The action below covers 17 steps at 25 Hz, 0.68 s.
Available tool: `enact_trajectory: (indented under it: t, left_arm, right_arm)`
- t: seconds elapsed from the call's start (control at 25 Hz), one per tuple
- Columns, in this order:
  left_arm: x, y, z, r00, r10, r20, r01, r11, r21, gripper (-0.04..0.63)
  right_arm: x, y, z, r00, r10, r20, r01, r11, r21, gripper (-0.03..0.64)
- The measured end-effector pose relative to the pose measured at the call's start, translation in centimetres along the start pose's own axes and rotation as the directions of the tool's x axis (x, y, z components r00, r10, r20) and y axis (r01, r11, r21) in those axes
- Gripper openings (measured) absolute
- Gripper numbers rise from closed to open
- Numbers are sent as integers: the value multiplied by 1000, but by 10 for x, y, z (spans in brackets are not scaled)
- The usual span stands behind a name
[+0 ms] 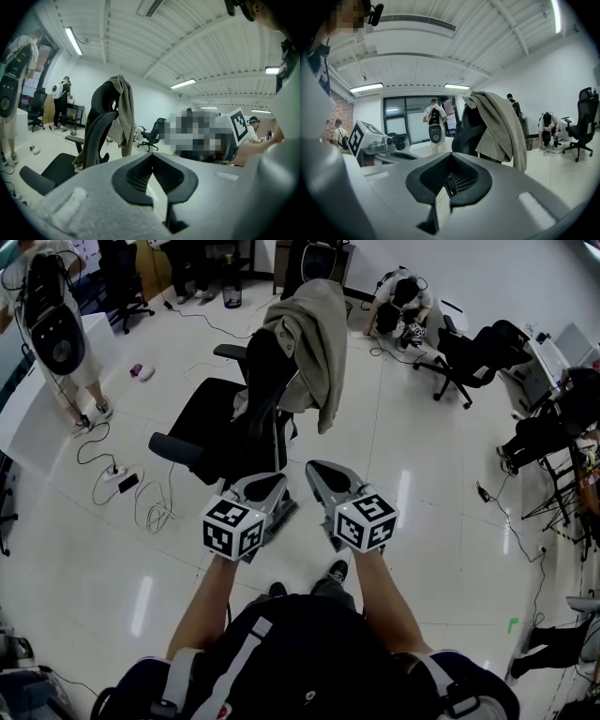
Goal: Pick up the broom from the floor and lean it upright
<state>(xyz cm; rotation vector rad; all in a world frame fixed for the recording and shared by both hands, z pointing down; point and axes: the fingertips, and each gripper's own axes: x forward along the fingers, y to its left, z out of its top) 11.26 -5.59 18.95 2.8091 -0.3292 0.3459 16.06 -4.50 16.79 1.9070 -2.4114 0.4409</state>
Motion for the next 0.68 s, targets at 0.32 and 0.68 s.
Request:
enact_trajectory:
  t: [0.32,0.68]
  left_arm:
    - [-3,1,2,1000,4,10,-4,1000,-10,0]
    - [-4,2,7,1000,-1,20,1,1000,-9,0]
  right_arm:
    - [0,4,3,1000,13,8,-13,1000,-2,2]
    - [3,7,6,1000,14,11,-14,1000,-5,2]
